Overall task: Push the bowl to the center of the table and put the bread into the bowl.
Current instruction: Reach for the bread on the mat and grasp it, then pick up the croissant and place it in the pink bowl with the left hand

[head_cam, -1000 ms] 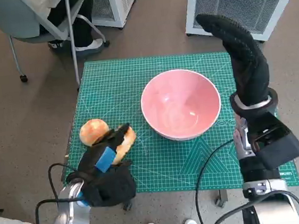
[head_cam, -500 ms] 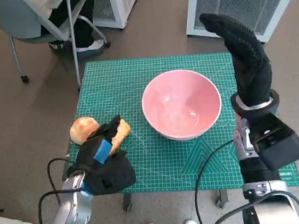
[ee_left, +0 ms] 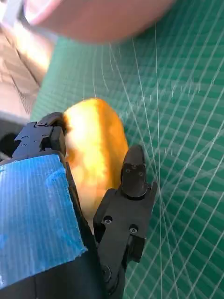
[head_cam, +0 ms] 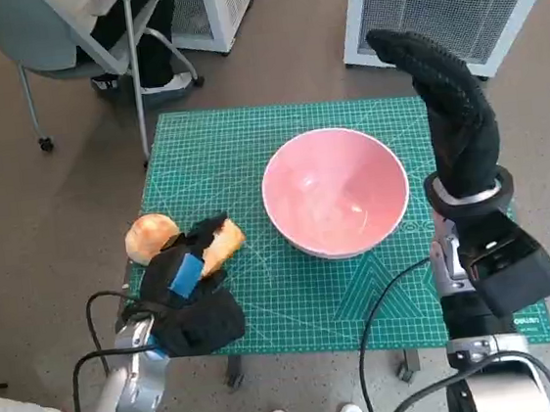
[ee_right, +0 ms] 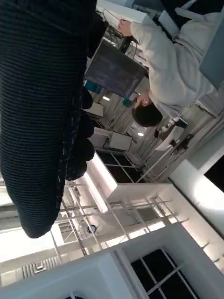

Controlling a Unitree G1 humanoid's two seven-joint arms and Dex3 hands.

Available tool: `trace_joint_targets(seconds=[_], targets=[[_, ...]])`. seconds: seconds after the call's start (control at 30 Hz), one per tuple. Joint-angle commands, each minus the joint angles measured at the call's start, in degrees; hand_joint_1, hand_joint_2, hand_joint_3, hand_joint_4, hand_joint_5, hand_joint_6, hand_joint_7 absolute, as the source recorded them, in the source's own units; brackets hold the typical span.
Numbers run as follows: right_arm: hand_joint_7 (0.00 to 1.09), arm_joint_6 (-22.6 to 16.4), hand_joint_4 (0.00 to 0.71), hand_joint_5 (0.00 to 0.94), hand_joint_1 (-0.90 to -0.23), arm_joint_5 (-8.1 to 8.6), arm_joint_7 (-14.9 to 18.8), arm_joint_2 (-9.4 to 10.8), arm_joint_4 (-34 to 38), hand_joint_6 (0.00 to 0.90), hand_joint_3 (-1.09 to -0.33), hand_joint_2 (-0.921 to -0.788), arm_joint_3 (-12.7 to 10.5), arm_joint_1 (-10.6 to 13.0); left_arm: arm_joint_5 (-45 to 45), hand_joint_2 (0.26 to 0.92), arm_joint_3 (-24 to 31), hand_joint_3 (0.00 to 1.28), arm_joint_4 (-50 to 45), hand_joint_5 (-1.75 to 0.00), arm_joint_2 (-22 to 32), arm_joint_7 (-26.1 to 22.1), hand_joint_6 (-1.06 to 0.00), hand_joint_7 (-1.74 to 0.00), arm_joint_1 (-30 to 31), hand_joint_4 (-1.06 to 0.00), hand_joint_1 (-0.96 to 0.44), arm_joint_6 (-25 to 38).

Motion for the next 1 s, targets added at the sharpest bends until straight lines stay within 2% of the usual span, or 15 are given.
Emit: trace_joint_targets(seconds=[0.03, 0.43, 0.6, 0.87, 1.0], targets=[[0.67, 0.91, 0.313, 0.014, -0.569, 0.65, 0.91, -0.12, 0.31, 0.035, -0.724, -0.921, 0.26, 1.1, -2.97, 0.921, -0.71, 0.25, -0.86, -1.41, -1.06, -2.93, -0.39, -1.3, 3.91, -0.54, 0.01, -1.27], [0.68, 1.65, 0.314, 0.013, -0.556, 0.97, 1.41, 0.04, 0.14, 0.039, -0.726, -0.921, 0.23, 1.06, -7.09, 0.921, 1.06, 0.25, -12.81, -1.42, -1.29, -5.99, -0.39, -1.31, 6.32, -0.54, 0.01, -2.71], [0.68, 1.84, 0.314, 0.012, -0.561, 1.09, 1.58, 0.0, 0.13, 0.042, -0.724, -0.921, 0.21, 1.13, -7.39, 0.921, 1.63, 0.22, -18.37, -1.39, -2.22, -6.03, -0.42, -1.28, 5.96, -0.56, 0.01, -3.55], [0.68, 1.95, 0.311, 0.009, -0.562, 1.16, 1.7, -0.03, -0.26, 0.037, -0.723, -0.921, 0.1, 1.39, -6.57, 0.921, 3.24, 0.17, -26.5, -1.36, -4.42, -5.44, -0.5, -1.2, 1.54, -0.6, 0.01, -3.11], [0.69, 2.24, 0.311, 0.009, -0.562, 1.35, 1.81, -0.12, -1.03, 0.036, -0.723, -0.921, 0.08, 1.74, -5.35, 0.921, 4.7, 0.13, -29.77, -1.31, -5.43, -4.61, -0.55, -1.15, -2.81, -0.64, 0.01, -2.46]])
